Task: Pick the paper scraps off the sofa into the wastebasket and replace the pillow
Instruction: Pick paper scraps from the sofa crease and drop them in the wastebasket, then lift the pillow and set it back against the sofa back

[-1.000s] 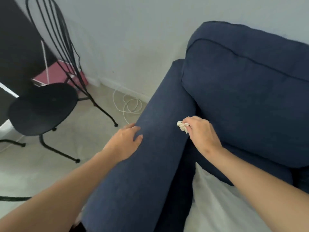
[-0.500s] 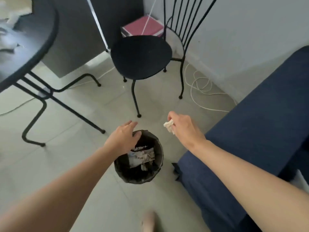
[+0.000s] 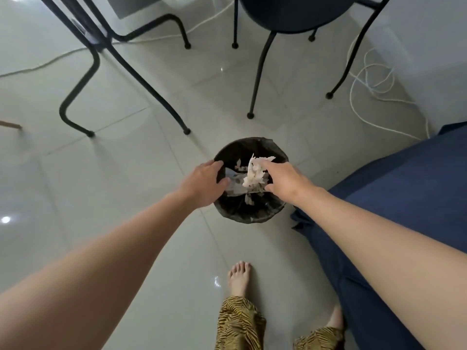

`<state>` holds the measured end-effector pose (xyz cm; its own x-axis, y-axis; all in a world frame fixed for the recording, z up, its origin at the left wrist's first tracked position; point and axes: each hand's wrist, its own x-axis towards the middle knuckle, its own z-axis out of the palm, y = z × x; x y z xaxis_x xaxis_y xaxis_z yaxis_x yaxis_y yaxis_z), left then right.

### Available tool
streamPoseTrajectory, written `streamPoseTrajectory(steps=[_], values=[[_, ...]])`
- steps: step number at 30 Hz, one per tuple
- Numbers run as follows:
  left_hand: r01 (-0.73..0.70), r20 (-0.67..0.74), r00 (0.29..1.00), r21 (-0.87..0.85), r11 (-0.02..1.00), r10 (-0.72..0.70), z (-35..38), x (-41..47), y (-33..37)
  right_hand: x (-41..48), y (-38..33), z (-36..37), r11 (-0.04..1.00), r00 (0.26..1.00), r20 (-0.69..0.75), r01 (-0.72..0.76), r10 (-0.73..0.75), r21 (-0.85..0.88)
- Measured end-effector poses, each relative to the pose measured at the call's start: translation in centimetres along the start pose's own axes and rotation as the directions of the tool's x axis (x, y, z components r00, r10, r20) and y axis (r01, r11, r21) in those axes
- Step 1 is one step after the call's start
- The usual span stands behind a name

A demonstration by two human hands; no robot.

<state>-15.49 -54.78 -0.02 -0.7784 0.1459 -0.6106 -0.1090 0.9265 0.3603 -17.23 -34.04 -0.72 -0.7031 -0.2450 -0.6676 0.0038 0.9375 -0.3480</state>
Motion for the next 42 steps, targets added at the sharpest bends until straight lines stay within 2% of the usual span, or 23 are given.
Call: streamPoseTrajectory(steps=[4, 7, 12, 15, 20, 26, 30, 34, 39, 42], values=[[-0.006, 0.001, 1.000, -0.003, 1.000, 0.006, -0.1, 0.5, -0.6, 0.5, 0.3, 0.1, 0.999, 0.999, 0.021, -0.039, 0.038, 0.020], [-0.015, -0.004, 1.000, -0.011, 1.000, 0.015, -0.5, 0.9, -0.1, 0.4, 0.7, -0.3, 1.000, 1.000, 0.017, -0.004, 0.004, 0.008], [-0.017, -0.022, 1.000, 0.028, 0.999, 0.017, -1.9, 1.2, 2.6, 0.4, 2.1, -1.9, 0.996, 0.998, -0.068, -0.007, 0.001, -0.086], [-0.016, -0.032, 0.999, 0.042, 0.999, 0.017, -3.1, 1.5, 5.0, -0.6, 3.3, -3.8, 0.997, 0.991, -0.129, -0.049, 0.041, -0.060], [-0.072, -0.046, 0.996, 0.081, 0.994, 0.076, -4.4, 1.9, 10.9, -4.3, 7.0, -8.3, 0.993, 0.972, -0.216, -0.105, 0.093, -0.044], [-0.235, -0.048, 0.969, 0.139, 0.962, 0.244, -4.8, 1.6, 22.8, -11.8, 14.9, -13.4, 0.972, 0.927, -0.303, -0.235, 0.223, -0.003], [-0.356, -0.029, 0.928, 0.215, 0.909, 0.370, -3.6, 1.2, 32.6, -18.5, 21.6, -15.9, 0.944, 0.866, -0.379, -0.322, 0.325, 0.073], [-0.495, 0.035, 0.863, 0.254, 0.831, 0.504, -0.7, -0.4, 43.0, -26.3, 29.1, -15.9, 0.881, 0.771, -0.427, -0.431, 0.473, 0.196], [-0.634, 0.135, 0.766, 0.319, 0.704, 0.629, 6.6, -4.3, 53.8, -35.8, 38.1, -11.6, 0.739, 0.636, -0.376, -0.561, 0.674, 0.374], [-0.702, 0.190, 0.694, 0.392, 0.594, 0.694, 12.0, -6.3, 58.2, -40.8, 42.4, -7.3, 0.641, 0.559, -0.317, -0.629, 0.766, 0.439]])
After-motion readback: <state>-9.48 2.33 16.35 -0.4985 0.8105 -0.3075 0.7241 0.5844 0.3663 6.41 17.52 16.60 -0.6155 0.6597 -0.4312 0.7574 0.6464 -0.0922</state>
